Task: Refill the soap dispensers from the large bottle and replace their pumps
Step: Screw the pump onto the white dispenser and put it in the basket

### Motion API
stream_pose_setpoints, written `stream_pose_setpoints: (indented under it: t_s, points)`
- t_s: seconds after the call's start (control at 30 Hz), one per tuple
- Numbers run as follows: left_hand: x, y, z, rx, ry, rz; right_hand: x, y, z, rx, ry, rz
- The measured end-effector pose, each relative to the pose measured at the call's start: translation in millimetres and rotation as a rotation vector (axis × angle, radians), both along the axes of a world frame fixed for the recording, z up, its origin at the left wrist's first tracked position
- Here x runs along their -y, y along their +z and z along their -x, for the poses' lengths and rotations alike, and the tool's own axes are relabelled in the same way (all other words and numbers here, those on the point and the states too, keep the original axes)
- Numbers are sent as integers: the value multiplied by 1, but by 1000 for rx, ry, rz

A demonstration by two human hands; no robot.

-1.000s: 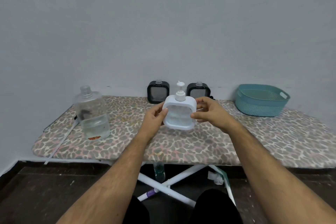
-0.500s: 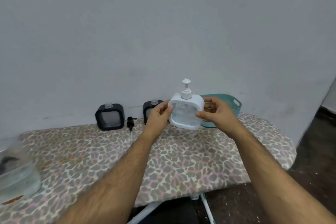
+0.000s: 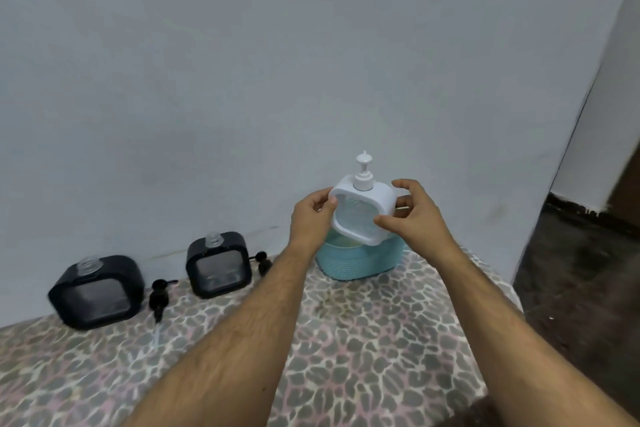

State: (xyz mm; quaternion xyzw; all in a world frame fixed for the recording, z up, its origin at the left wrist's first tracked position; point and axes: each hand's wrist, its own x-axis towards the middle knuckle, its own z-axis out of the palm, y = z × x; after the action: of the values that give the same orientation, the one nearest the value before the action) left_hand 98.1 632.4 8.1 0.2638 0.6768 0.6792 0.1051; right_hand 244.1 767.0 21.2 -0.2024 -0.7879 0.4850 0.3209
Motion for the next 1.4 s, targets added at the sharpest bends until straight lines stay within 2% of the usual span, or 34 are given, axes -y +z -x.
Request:
stream_pose_setpoints:
  t_s: [0.2,0.33,0.57,1.0,1.2,1.3,1.4]
  points:
    - [-56,-4,13,105,-76,82,-27,-8,20,51,-124,-94]
    - [-77,-11,16,57,-136,181,-41,-19,24,119,-176,-145]
    - [-96,-29,27,44,-214,271,-52,-27,24,349,-220,-323]
    - [-113,-55,40,28,-253,385,-55,-39,42,567,-313,-387]
    - [-116,-60,43,29,-257,431,-54,-36,54,732,-314,-514]
    - [-116,-61,43,38,-243,431,-52,-36,56,763,-323,-588]
    - [-114,-60,43,9,-208,455,-48,-39,53,698,-340,-631]
